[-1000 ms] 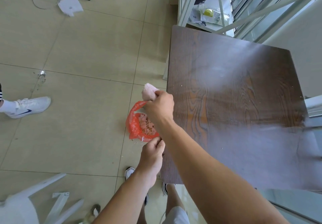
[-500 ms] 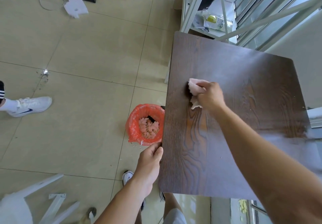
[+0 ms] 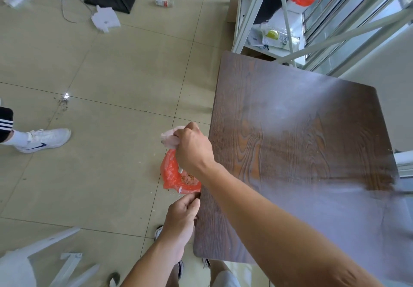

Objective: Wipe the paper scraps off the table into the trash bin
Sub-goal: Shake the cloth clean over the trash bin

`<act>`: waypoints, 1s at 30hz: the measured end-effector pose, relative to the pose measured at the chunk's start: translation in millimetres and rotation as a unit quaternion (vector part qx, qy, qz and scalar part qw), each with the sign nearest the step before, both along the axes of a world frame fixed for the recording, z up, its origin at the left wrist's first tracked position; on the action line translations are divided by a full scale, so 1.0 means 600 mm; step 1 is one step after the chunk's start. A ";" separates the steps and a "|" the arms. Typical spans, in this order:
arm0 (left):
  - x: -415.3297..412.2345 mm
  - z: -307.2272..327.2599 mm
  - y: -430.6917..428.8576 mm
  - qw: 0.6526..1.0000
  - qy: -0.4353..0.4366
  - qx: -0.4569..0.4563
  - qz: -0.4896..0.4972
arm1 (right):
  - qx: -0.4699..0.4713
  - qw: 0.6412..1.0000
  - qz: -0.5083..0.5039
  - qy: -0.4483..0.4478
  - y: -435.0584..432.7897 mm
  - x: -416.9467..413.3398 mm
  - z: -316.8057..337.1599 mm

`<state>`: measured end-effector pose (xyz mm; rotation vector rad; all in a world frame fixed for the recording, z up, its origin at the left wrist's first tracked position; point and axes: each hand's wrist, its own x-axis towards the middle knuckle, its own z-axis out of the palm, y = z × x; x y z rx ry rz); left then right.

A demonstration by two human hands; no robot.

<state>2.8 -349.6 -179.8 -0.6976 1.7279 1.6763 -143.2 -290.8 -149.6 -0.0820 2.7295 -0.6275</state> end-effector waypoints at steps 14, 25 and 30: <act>0.007 -0.010 -0.024 0.998 -0.057 -0.018 0.027 | -0.096 0.986 -0.023 0.135 0.058 0.030 0.025; -0.009 0.017 -0.024 0.999 -0.051 0.015 0.000 | -0.624 0.604 -0.477 -0.131 0.200 0.129 0.093; -0.022 0.063 -0.009 0.999 -0.032 -0.020 0.026 | -0.720 0.474 -0.493 -0.116 0.343 0.220 0.149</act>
